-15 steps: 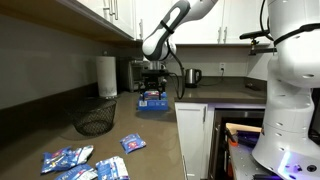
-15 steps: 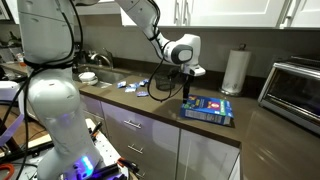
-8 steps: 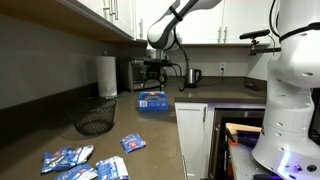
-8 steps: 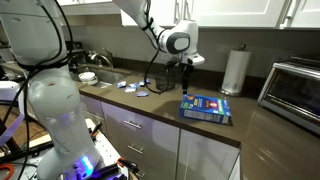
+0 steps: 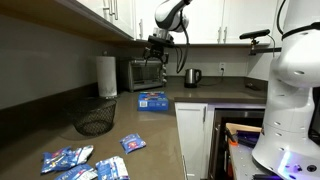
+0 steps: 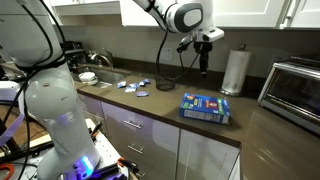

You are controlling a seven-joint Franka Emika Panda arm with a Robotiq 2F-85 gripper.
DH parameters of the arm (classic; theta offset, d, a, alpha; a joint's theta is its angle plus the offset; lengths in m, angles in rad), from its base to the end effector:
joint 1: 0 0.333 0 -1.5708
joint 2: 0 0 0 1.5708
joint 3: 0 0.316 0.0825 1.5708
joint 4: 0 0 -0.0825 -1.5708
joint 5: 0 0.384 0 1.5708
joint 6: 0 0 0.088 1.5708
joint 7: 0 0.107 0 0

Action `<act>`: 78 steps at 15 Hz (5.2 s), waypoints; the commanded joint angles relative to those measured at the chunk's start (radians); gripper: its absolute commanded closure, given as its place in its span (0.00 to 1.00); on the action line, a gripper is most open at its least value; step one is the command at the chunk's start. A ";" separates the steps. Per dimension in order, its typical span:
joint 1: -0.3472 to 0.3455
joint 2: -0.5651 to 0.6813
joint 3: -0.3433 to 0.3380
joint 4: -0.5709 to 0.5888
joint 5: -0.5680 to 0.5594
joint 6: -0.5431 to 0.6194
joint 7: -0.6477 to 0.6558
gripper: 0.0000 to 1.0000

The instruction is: Move the blue box to the left and make it stand

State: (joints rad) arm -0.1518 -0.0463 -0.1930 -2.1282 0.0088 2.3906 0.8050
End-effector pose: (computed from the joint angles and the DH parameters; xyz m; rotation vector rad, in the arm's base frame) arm 0.5263 -0.1900 0.4609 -2.5314 1.6521 -0.4511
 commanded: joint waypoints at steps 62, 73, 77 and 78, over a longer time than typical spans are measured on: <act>0.132 0.026 0.158 -0.294 0.176 -0.156 0.135 0.00; 0.103 -0.131 0.161 -0.289 0.100 -0.268 0.115 0.00; 0.077 -0.164 0.143 -0.281 0.052 -0.218 0.040 0.00; 0.066 -0.168 0.136 -0.273 0.039 -0.210 0.014 0.00</act>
State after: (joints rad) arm -0.0519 -0.1885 -0.0472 -2.4094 0.0822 2.1585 0.8981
